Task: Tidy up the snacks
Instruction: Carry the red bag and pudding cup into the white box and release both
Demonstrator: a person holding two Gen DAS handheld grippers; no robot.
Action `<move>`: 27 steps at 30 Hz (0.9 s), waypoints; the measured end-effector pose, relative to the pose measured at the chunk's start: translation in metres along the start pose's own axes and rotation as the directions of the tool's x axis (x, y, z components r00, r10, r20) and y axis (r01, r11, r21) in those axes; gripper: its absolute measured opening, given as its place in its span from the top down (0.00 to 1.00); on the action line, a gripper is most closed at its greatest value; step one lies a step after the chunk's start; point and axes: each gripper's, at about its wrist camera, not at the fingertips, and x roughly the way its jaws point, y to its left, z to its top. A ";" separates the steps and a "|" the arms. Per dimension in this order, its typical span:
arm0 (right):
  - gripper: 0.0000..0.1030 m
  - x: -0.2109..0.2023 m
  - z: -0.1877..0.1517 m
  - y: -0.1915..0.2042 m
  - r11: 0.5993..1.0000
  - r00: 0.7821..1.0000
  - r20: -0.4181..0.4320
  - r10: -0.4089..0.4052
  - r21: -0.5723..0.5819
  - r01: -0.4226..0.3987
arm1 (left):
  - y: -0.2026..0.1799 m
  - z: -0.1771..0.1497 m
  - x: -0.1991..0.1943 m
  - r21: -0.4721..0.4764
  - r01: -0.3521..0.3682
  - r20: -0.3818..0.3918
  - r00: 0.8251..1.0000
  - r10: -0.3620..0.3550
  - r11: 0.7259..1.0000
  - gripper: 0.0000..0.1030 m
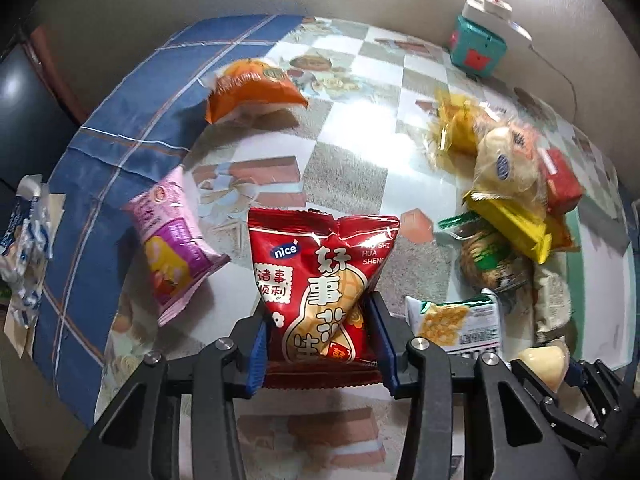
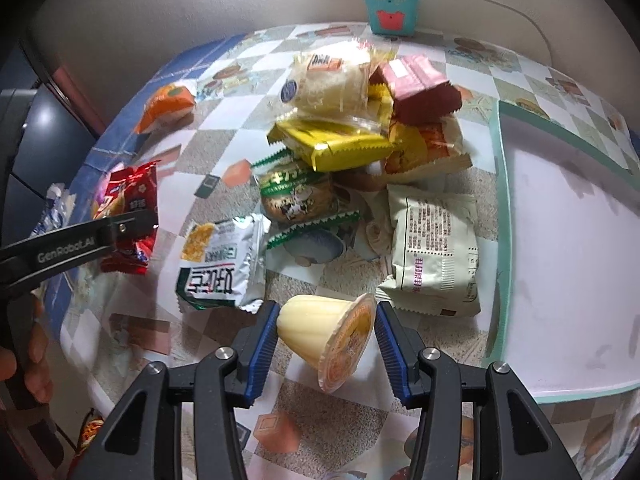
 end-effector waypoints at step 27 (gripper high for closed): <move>0.50 -0.087 0.013 -0.137 0.900 0.960 0.152 -0.237 0.405 0.158 | -0.169 0.010 -0.093 0.212 0.086 0.114 0.987 -0.112 0.973 0.55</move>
